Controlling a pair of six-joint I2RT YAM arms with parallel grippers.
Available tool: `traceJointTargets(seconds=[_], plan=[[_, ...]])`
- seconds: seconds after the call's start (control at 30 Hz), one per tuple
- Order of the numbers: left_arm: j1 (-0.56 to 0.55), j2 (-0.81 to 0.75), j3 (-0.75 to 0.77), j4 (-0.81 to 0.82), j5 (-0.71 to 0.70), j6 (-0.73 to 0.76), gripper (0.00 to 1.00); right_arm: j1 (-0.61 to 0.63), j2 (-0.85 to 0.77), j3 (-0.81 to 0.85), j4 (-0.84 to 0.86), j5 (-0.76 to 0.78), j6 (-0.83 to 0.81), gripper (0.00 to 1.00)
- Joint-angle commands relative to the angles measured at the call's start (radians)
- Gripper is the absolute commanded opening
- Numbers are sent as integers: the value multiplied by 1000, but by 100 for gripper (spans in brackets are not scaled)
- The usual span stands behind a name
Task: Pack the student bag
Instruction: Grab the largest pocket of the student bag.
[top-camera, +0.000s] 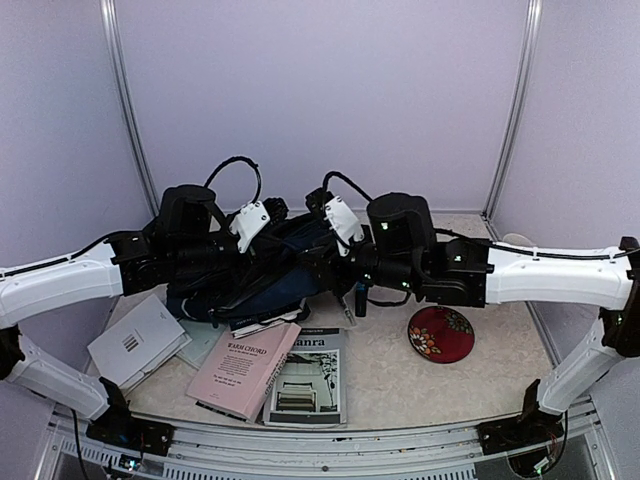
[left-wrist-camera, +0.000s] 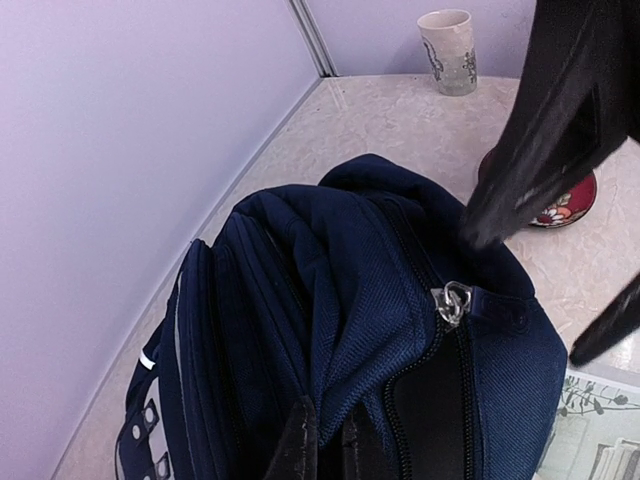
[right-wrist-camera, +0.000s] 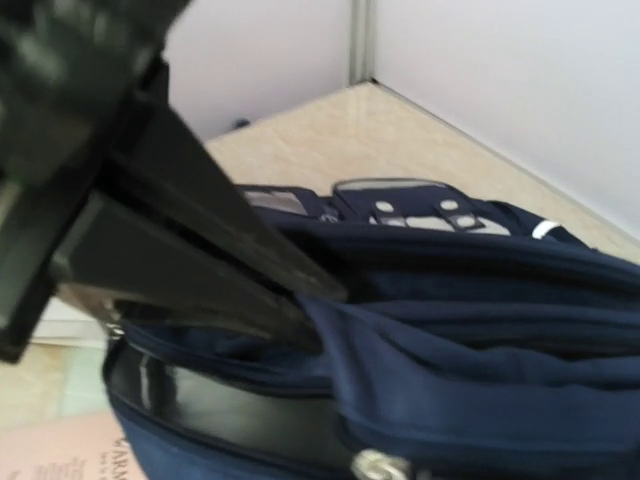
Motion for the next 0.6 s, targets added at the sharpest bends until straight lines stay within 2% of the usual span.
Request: traceJointTargets(seconds=[0.0, 0.2, 0.33, 0.47, 0.57], plan=[[-22, -23, 71, 75, 2, -20, 0, 40, 89, 82, -57, 223, 14, 40], [-27, -24, 80, 77, 3, -17, 0, 40, 118, 80, -90, 265, 21, 37], [-29, -23, 84, 76, 2, -11, 0, 41, 141, 88, -156, 353, 32, 27], [-29, -23, 88, 72, 1, -5, 0, 39, 141, 83, -179, 387, 28, 22], [-29, -25, 90, 68, 0, 2, 0, 40, 136, 84, -181, 399, 19, 11]])
